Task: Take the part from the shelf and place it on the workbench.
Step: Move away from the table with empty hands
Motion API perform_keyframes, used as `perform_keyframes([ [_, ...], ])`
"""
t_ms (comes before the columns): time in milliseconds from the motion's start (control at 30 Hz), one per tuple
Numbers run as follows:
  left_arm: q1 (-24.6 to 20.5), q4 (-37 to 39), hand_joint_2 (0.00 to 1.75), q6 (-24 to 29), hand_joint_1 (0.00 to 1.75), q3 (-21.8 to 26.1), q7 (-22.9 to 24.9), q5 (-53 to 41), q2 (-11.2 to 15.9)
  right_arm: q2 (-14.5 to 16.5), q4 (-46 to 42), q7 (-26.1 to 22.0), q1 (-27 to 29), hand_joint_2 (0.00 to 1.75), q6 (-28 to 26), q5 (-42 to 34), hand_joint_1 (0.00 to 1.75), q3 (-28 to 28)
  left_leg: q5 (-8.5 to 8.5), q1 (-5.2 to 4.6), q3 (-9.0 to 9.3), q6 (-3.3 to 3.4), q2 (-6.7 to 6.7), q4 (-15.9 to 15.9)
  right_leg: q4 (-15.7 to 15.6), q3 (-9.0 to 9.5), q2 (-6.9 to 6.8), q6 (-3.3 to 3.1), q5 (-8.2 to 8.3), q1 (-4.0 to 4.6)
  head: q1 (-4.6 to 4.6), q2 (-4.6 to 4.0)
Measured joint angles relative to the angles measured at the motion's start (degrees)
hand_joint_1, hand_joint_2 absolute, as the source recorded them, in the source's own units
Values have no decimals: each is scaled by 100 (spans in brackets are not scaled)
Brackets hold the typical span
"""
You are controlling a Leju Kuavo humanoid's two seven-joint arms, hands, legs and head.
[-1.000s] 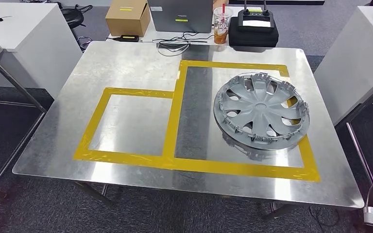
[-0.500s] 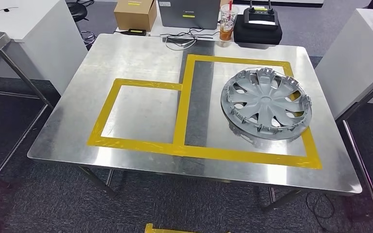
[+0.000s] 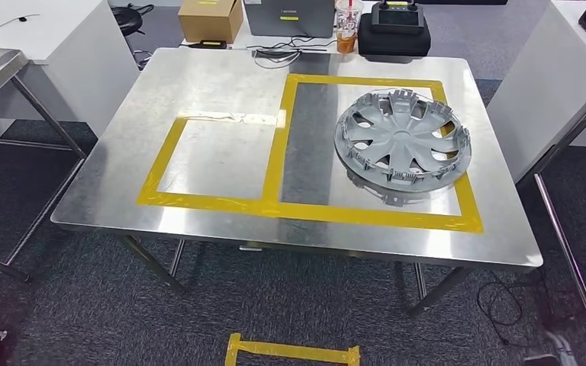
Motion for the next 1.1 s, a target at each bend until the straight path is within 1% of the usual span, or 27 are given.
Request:
perform_keyframes([
  [33, -4, 33, 0, 11, 0, 2, 0, -44, -1, 15, 237, 13, -20, 0, 76, 261, 0, -107, 127, 0, 176, 19, 0, -115, 6, -57, 0, 6, 50, 9, -1, 0],
  [100, -27, 96, 0, 18, 0, 7, 17, -120, 3, 32, 740, 160, -84, 0, 369, 927, 0, -315, 367, -20, 775, 117, -9, -874, 13, -143, 7, 26, 143, 26, -1, 1],
  [167, -69, 175, 0, 57, 0, 8, 44, -227, 3, -18, 1403, 579, -195, 0, 723, 1731, 0, -532, 362, -62, 1252, 216, -18, -1617, 8, -188, 8, 83, 233, 28, 5, 1],
  [200, -91, 226, 0, 91, 0, 6, 50, -290, 3, -77, 1804, 878, -251, 0, 835, 2039, 0, -620, 320, -88, 1337, 252, -19, -1784, 1, -202, 3, 121, 277, 16, 0, 1],
  [267, -126, 329, 0, 164, 0, 4, 52, -395, -3, -233, 2568, 1368, -323, 0, 879, 2342, 0, -724, 406, -108, 1304, 313, -7, -1876, -22, -221, -1, 191, 358, -2, -10, 1],
  [300, -147, 378, 0, 190, 0, 3, 52, -420, -9, -325, 2902, 1489, -349, 0, 840, 2371, 0, -747, 484, -104, 1270, 347, 9, -1930, 2, -248, 3, 203, 330, -4, -15, 1],
  [333, -168, 420, 0, 206, 0, 3, 52, -436, -15, -416, 3193, 1541, -380, 0, 808, 2385, 0, -769, 572, -94, 1221, 386, 28, -1981, 98, -295, 8, 195, 212, -2, -3, 1],
  [367, -186, 461, 0, 213, 0, 3, 52, -444, -24, -506, 3443, 1567, -415, 0, 786, 2393, 0, -791, 662, -81, 1162, 410, 47, -2020, 317, -374, 13, 171, -6, -5, 8, 1],
  [433, -207, 540, 0, 217, 0, 4, 52, -458, -37, -667, 3886, 1593, -483, 0, 767, 2404, 0, -823, 800, -92, 993, 434, 71, -2016, 1002, -561, 16, 151, -507, -14, 28, 1],
  [467, -210, 571, 0, 216, 0, 5, 52, -463, -40, -723, 4034, 1599, -507, 0, 767, 2404, 0, -833, 868, -94, 900, 428, 78, -2004, 1343, -620, 16, 182, -648, -22, 30, 1],
  [500, -213, 595, 0, 216, 0, 6, 52, -464, -42, -763, 4158, 1605, -526, 0, 768, 2404, 0, -841, 933, -93, 810, 418, 83, -1985, 1540, -606, 16, 246, -654, -35, 31, 1],
  [533, -215, 617, 0, 215, 0, 7, 52, -465, -43, -801, 4265, 1614, -539, 0, 768, 2404, 0, -848, 993, -87, 712, 402, 86, -1951, 1545, -500, 15, 330, -553, -54, 31, 1],
  [567, -216, 635, 0, 215, 0, 8, 52, -465, -43, -836, 4349, 1621, -552, 0, 768, 2404, 0, -854, 1042, -76, 609, 378, 87, -1896, 1320, -284, 15, 411, -403, -77, 32, 1],
  [600, -217, 648, 0, 215, 0, 9, 52, -465, -43, -866, 4421, 1626, -567, 0, 768, 2403, 0, -857, 1078, -64, 503, 349, 88, -1819, 926, -5, 16, 467, -315, -99, 34, 1],
  [633, -218, 658, 0, 215, 0, 9, 52, -465, -43, -893, 4482, 1629, -586, 0, 768, 2402, 0, -858, 1104, -60, 395, 316, 89, -1729, 495, 271, 23, 472, -308, -93, 38, 1],
  [667, -219, 664, 0, 215, 0, 10, 52, -465, -43, -912, 4533, 1631, -601, 0, 768, 2401, 0, -859, 1129, -60, 316, 279, 91, -1655, 175, 443, 30, 440, -347, -83, 40, 1],
  [700, -222, 668, 0, 215, 0, 10, 52, -465, -42, -926, 4577, 1631, -613, 0, 768, 2399, 0, -864, 1159, -61, 262, 246, 91, -1602, 4, 516, 37, 383, -416, -61, 42, 1],
  [767, -222, 676, 0, 215, 0, 11, 52, -467, -39, -941, 4648, 1642, -617, 0, 781, 2398, 0, -880, 1226, -48, 212, 175, 87, -1568, 0, 449, 36, 252, -406, -40, 39, 1],
  [800, -219, 680, 0, 215, 0, 13, 55, -478, -37, -946, 4677, 1674, -623, 0, 814, 2398, 0, -890, 1190, -33, 187, 143, 79, -1540, 6, 409, 27, 188, -369, -45, 37, 1],
  [833, -215, 685, 0, 215, 0, 15, 58, -499, -35, -955, 4715, 1738, -635, 0, 869, 2398, 0, -897, 1050, -20, 155, 110, 70, -1458, 3, 356, 18, 126, -315, -53, 32, 1],
  [867, -213, 690, 0, 217, 0, 18, 62, -532, -34, -973, 4774, 1832, -651, 0, 929, 2398, 0, -902, 803, -8, 106, 79, 61, -1276, -1, 289, 10, 77, -250, -63, 26, 1],
  [933, -217, 717, 0, 242, 0, 21, 68, -609, -28, -1057, 5011, 2010, -693, 0, 940, 2397, 0, -904, 172, 6, -11, 33, 49, -630, 5, 134, 2, 36, -116, -49, 18, 1],
  [967, -219, 739, 0, 261, 0, 21, 69, -639, -21, -1115, 5176, 2065, -715, 0, 873, 2392, 0, -904, -27, 10, -50, 21, 47, -274, 10, 56, 1, 36, -48, -41, 15, 1],
  [1000, -220, 766, 0, 284, 0, 22, 74, -659, -10, -1178, 5360, 2092, -741, 0, 773, 2382, 0, -906, -81, 13, -35, 21, 45, -24, 14, -24, 0, 41, 22, -33, 16, 1],
  [1033, -219, 791, 0, 307, 0, 22, 90, -670, -1, -1240, 5542, 2109, -775, 0, 669, 2370, 0, -911, -4, 12, 57, 31, 41, 59, 18, -102, 1, 48, 87, -26, 15, 1],
  [1067, -219, 810, 44, 348, 0, 24, 119, -677, 7, -1301, 5717, 2132, -813, 0, 567, 2359, 0, -921, 155, 10, 234, 53, 37, -58, 20, -170, 6, 56, 145, -18, 13, 1],
  [1100, -220, 822, 87, 423, 0, 24, 175, -710, 13, -1364, 5912, 2155, -857, 44, 458, 2355, 0, -935, 314, 3, 518, 91, 32, -382, 20, -234, 11, 66, 200, -11, 15, 1],
])
